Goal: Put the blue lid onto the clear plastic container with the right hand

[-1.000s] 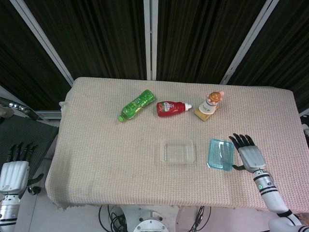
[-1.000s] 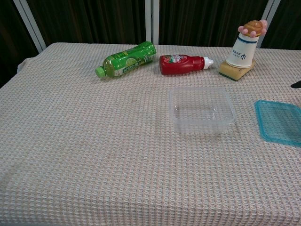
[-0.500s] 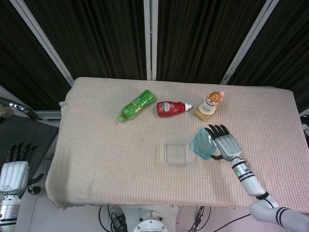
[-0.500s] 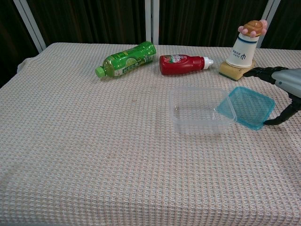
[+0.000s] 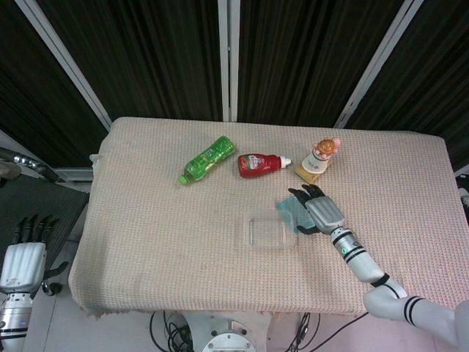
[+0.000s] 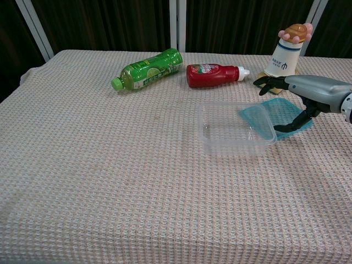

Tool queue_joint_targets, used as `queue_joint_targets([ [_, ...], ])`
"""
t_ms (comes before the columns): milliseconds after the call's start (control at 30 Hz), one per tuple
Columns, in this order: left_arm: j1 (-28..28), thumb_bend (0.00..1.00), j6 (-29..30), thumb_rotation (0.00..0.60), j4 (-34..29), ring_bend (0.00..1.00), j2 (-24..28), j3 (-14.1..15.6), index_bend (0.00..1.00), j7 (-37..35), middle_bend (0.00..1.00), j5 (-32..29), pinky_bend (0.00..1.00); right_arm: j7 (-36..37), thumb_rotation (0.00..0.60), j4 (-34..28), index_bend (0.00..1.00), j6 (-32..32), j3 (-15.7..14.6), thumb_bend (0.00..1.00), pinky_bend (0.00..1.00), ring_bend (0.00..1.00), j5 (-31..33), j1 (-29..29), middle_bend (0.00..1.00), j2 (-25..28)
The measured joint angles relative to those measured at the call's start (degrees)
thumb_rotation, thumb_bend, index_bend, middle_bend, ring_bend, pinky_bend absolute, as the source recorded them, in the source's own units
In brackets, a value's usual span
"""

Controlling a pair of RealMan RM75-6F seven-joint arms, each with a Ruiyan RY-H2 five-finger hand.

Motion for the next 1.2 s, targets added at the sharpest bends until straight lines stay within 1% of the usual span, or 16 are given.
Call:
queue_joint_targets([
  [67, -0.06, 0.00, -0.19, 0.600, -0.03, 0.00, -0.08, 0.03, 0.16, 0.20, 0.10, -0.06, 0.04, 0.31, 0.600, -0.45, 0.00, -2.52, 0.46, 0.60, 0.00, 0.00, 0.98, 1.84, 0.22, 0.75],
  [133, -0.06, 0.00, -0.24, 0.600, -0.14, 0.00, -0.11, 0.04, 0.16, 0.33, 0.10, -0.19, 0.04, 0.13, 0.600, -0.41, 0.00, -4.16, 0.84, 0.63, 0.00, 0.00, 1.93, 3.29, 0.22, 0.95],
  [300, 0.14, 0.00, -0.09, 0.600, -0.18, 0.00, -0.14, 0.10, 0.16, 0.35, 0.10, -0.38, 0.04, -2.03, 0.600, 1.48, 0.00, -6.69, 1.24, 0.63, 0.00, 0.00, 4.24, 5.53, 0.23, 0.08],
  [600, 0.30, 0.00, -0.16, 0.600, 0.19, 0.00, -0.36, 0.29, 0.16, -0.22, 0.10, -0.38, 0.04, -3.39, 0.600, 3.72, 0.00, -7.34, 0.09, 0.63, 0.00, 0.00, 6.44, 5.60, 0.24, -1.11],
  [733, 0.30, 0.00, 0.01, 0.600, 0.44, 0.00, -0.44, 0.29, 0.16, -0.42, 0.10, -0.17, 0.04, -3.75, 0.600, 2.70, 0.00, -5.92, -0.50, 0.63, 0.00, 0.00, 6.61, 4.55, 0.25, -0.27],
  [967, -0.04, 0.00, -0.64, 0.600, 1.02, 0.00, -0.80, 0.36, 0.16, -0.96, 0.10, -0.05, 0.04, -4.81, 0.600, -1.05, 0.00, -3.58, -2.03, 0.62, 0.00, 0.00, 7.99, 1.41, 0.25, 2.91],
  [1067, -0.01, 0.00, -0.46, 0.600, 1.25, 0.00, -0.89, 0.33, 0.16, -1.11, 0.10, 0.04, 0.04, -4.86, 0.600, -3.16, 0.00, -2.32, -2.90, 0.59, 0.00, 0.00, 8.15, -0.14, 0.25, 4.49],
  [1133, -0.02, 0.00, -0.41, 0.600, 1.41, 0.00, -0.97, 0.31, 0.16, -1.26, 0.10, 0.11, 0.04, -4.46, 0.600, -4.62, 0.00, -1.50, -3.40, 0.53, 0.00, 0.00, 8.05, -1.09, 0.25, 5.47],
  [1167, -0.04, 0.00, -0.41, 0.600, 1.45, 0.00, -0.98, 0.32, 0.16, -1.36, 0.10, 0.15, 0.04, -3.88, 0.600, -5.58, 0.00, -0.77, -3.68, 0.44, 0.00, 0.00, 7.88, -1.78, 0.24, 6.08],
  [1200, -0.07, 0.00, -0.41, 0.600, 1.53, 0.00, -1.01, 0.31, 0.16, -1.46, 0.10, 0.22, 0.04, -3.40, 0.600, -6.18, 0.00, -0.10, -3.86, 0.30, 0.00, 0.00, 7.71, -2.29, 0.21, 6.45],
])
